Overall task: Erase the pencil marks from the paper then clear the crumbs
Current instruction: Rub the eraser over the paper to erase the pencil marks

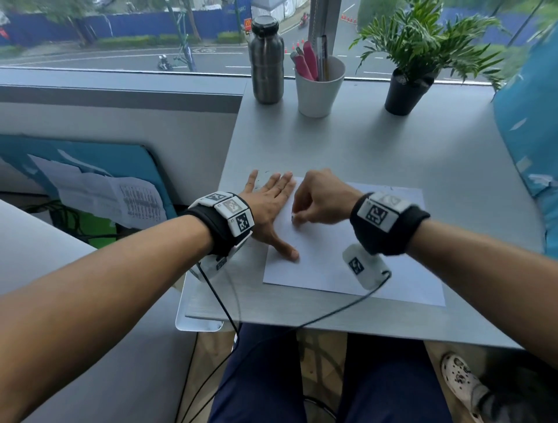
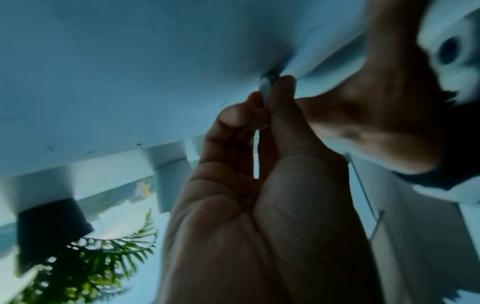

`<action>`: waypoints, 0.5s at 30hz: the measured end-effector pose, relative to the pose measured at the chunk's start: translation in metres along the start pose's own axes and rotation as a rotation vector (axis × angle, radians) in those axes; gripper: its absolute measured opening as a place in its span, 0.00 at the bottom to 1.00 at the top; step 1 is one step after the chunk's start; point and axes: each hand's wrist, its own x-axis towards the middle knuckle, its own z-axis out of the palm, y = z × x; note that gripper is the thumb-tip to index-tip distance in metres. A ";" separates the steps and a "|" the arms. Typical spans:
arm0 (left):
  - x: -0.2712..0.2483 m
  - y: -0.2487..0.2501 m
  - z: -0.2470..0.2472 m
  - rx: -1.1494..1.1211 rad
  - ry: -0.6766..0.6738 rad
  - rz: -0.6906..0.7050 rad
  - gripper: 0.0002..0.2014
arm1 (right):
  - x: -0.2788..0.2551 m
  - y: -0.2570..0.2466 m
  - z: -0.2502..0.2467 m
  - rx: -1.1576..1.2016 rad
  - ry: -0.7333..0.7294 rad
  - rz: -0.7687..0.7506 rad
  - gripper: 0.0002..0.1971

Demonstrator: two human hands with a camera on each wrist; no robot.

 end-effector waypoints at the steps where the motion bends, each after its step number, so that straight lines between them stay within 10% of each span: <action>1: 0.000 0.001 0.000 0.001 -0.005 0.002 0.78 | 0.006 0.005 -0.005 0.003 0.030 0.024 0.06; 15: -0.002 0.004 -0.003 -0.010 -0.015 -0.006 0.76 | 0.023 0.022 -0.019 0.038 0.187 0.086 0.07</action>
